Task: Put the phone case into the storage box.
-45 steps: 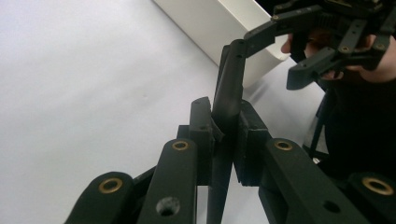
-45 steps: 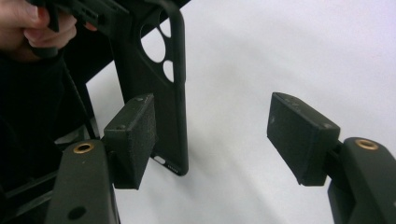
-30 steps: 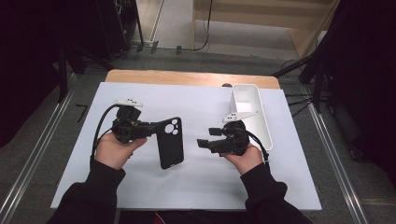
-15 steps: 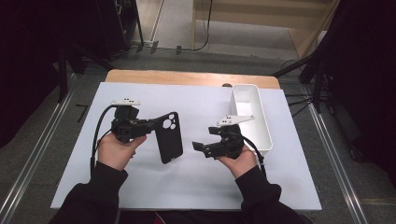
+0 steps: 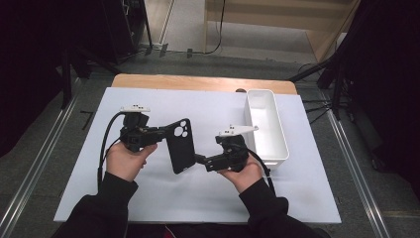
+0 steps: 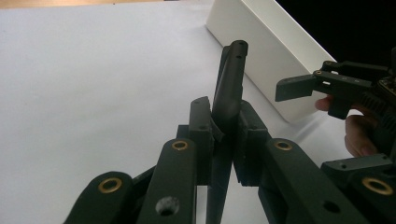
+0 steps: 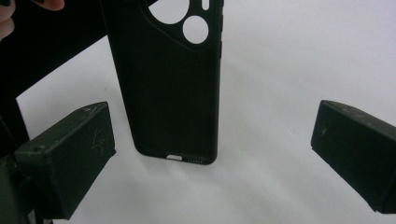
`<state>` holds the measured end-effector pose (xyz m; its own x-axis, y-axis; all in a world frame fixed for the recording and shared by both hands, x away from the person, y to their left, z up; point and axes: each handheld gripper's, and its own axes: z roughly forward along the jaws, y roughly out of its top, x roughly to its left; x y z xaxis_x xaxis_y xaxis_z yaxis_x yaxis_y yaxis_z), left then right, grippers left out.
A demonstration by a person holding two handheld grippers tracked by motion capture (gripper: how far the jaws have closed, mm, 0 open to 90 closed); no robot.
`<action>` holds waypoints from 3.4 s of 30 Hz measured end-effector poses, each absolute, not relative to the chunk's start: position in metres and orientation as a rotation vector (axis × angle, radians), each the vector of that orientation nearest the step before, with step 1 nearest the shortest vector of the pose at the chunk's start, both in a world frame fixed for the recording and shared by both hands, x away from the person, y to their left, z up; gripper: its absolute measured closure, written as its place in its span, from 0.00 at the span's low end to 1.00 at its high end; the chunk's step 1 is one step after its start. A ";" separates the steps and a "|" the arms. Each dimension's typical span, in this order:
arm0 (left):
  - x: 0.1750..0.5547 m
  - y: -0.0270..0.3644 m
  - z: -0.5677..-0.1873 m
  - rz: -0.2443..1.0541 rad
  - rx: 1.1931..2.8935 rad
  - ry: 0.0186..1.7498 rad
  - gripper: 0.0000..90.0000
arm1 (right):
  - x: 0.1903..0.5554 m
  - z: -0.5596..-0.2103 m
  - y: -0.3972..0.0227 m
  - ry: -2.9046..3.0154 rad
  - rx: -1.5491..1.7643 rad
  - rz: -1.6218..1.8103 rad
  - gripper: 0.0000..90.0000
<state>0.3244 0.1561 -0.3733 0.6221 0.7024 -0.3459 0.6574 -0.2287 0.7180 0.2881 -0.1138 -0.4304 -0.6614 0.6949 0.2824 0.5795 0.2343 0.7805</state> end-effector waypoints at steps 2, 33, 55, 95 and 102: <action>0.324 0.155 -0.374 0.057 1.944 1.073 0.88 | 0.289 -0.431 -0.110 2.361 1.243 1.408 0.00; 0.322 0.143 -0.378 0.041 1.919 1.048 0.88 | 0.303 -0.430 -0.075 2.333 1.270 1.376 0.00; 0.320 0.139 -0.379 0.032 1.890 1.045 0.88 | 0.310 -0.428 -0.058 2.315 1.269 1.397 0.12; 0.315 0.154 -0.370 -0.044 2.027 0.743 0.37 | 0.327 -0.413 -0.107 2.482 1.109 1.453 0.15; 0.316 0.156 -0.377 -0.102 2.070 0.678 0.33 | 0.328 -0.408 -0.115 2.539 1.057 1.493 0.15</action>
